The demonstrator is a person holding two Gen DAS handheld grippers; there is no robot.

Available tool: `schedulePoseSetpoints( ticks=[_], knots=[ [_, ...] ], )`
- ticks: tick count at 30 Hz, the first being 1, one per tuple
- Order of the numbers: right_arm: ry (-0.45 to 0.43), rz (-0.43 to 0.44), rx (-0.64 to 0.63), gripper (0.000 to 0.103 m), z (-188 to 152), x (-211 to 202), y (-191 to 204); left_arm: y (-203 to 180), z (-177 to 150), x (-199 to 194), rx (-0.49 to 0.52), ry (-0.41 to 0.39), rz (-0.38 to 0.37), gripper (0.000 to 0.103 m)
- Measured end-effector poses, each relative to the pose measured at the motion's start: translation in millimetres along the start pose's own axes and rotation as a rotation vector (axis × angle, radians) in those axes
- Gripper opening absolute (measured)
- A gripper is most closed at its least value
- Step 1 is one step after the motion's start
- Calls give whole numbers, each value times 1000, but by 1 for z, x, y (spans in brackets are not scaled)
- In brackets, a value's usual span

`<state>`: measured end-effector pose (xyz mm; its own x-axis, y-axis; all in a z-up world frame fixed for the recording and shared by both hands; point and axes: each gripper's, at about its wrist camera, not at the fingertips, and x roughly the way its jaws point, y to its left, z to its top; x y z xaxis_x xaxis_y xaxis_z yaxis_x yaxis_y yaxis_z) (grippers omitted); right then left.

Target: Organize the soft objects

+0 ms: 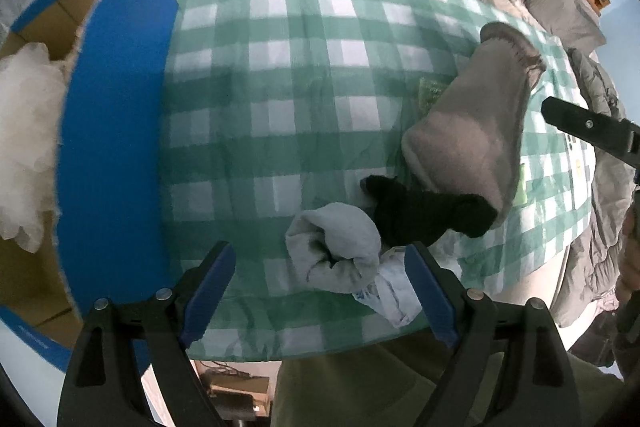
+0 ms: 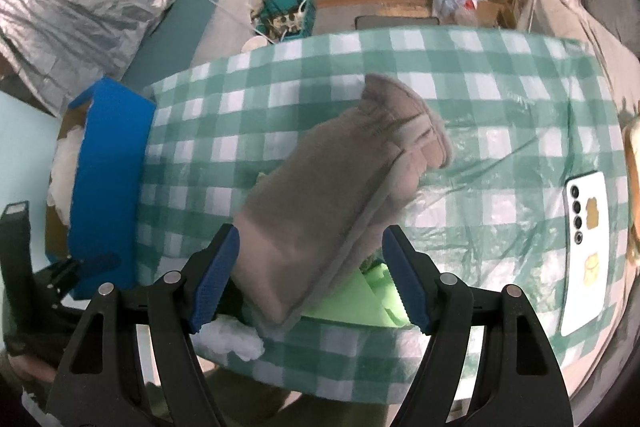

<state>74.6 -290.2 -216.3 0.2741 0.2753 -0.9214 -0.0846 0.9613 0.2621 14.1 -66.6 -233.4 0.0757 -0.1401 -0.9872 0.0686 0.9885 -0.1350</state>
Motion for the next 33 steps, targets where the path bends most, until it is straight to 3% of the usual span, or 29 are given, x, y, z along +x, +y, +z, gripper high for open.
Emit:
schedulePoseSetpoints(
  ticks=[10, 17, 20, 28, 30, 33],
  knots=[
    [41, 16, 45, 75, 3, 23, -7, 3, 3, 30, -23, 48, -10, 87],
    [64, 16, 89, 75, 6, 41, -11, 9, 7, 44, -22, 69, -32, 68],
    [66, 13, 107, 75, 8, 47, -12, 6, 8, 48, -12, 59, -51, 51],
    [93, -52, 63, 75, 13, 67, -5, 8, 12, 51, 13, 50, -35, 35],
    [98, -81, 38, 71, 13, 71, -2, 8, 13, 49, 22, 47, -25, 34],
    [100, -126, 1, 58, 12, 73, 2, 10, 15, 48, 29, 36, -13, 32]
  ],
)
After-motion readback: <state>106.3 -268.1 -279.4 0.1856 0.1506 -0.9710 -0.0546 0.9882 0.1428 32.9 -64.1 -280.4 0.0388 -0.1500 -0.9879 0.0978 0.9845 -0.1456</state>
